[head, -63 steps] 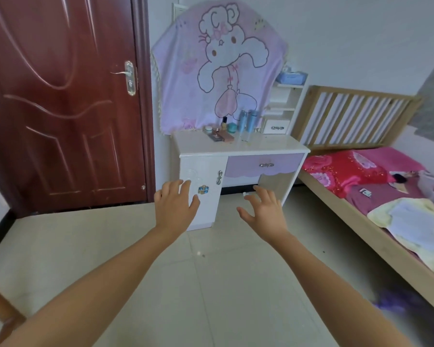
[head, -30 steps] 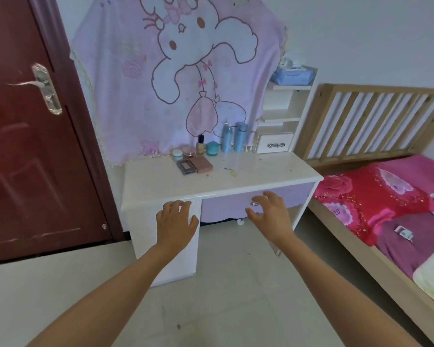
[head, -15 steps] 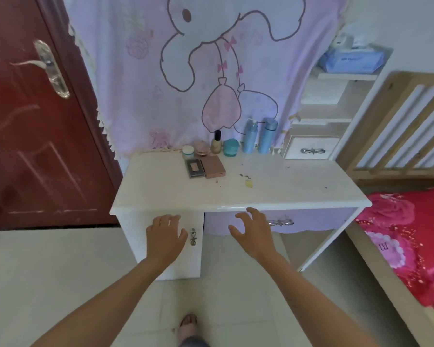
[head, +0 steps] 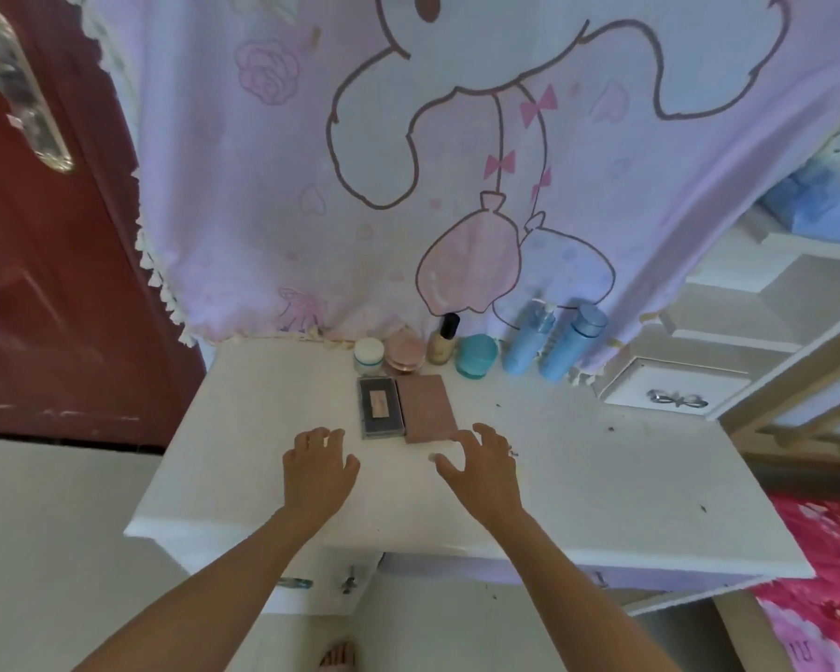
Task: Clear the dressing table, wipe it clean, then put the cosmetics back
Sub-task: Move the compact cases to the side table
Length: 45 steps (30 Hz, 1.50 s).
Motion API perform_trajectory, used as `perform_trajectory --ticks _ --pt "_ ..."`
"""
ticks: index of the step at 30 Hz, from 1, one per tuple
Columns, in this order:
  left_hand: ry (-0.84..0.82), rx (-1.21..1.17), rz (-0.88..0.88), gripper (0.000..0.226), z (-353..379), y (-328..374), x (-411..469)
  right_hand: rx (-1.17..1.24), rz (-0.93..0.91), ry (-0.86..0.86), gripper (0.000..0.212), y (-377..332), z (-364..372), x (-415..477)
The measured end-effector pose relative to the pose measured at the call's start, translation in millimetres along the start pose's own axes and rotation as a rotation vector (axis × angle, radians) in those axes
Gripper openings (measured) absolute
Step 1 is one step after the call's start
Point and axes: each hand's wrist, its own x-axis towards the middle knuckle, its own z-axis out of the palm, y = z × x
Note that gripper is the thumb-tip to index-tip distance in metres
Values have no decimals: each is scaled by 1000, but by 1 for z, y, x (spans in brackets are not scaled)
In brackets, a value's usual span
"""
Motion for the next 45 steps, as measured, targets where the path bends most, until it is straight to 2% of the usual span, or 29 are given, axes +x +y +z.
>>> perform_trajectory --ticks 5,8,11,18,21,24,28,31,33,36,45 --pt "-78 113 -22 48 16 -10 31 -45 34 -103 58 -10 16 41" --pt "-63 161 43 47 27 -17 41 -59 58 -122 58 -14 22 66" --pt "-82 173 11 40 31 -19 44 -76 72 -148 54 -20 29 91" --pt "4 231 47 33 28 -12 47 -117 101 -237 60 -24 44 123" --pt "14 237 40 39 29 -14 49 -131 80 -260 65 -23 48 128" --pt "57 272 13 26 31 -13 50 -109 86 -303 73 -21 47 135" --pt "80 289 -80 32 34 -1 58 -95 86 -331 84 -12 40 140" --pt "87 248 -133 36 35 21 68 -80 62 -313 84 -2 29 143" --pt "75 204 -172 51 35 44 76 -59 33 -293 85 5 22 143" --pt "-2 164 -333 84 35 75 88 -39 8 -271 87 15 13 140" --pt "-75 55 -403 78 44 78 104 13 -48 -193 88 33 5 132"
